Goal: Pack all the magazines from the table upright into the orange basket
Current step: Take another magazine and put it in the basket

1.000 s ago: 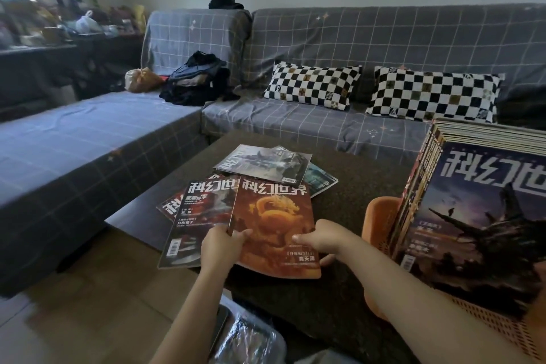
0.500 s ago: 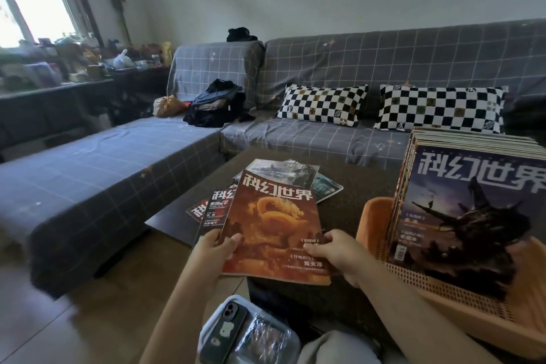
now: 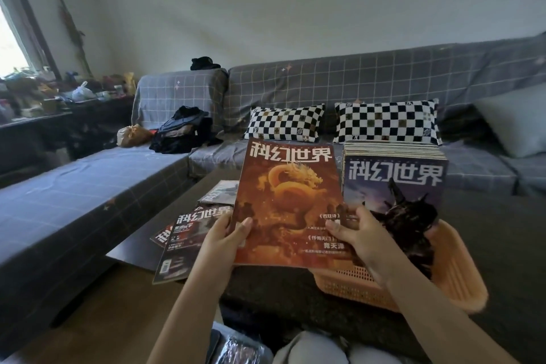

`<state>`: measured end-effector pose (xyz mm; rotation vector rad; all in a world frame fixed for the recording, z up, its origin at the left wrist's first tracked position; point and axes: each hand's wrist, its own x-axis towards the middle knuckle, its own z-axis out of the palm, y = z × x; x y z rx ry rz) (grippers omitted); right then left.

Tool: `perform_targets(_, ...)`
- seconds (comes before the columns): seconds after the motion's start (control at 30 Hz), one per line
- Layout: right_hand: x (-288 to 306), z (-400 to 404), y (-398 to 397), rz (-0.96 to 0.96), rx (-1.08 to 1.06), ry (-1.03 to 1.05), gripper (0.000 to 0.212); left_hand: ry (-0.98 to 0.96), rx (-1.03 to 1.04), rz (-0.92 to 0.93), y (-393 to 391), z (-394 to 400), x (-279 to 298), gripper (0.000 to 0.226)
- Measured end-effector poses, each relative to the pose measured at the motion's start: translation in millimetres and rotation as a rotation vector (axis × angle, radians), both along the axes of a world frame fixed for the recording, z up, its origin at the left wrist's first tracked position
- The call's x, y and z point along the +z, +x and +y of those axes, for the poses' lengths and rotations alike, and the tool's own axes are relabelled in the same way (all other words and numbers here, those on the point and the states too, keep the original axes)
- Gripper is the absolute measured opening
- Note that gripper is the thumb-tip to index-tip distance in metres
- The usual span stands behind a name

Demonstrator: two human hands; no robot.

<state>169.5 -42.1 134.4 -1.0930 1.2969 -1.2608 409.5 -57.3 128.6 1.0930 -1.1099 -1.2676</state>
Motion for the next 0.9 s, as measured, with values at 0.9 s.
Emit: perform_targets(0.9,-50.4,1.0,-148.1,0.522,-0.517,0.037,0.04,-0.164,-0.081,-0.702,-181.7,-63.2,-52.4,0.031)
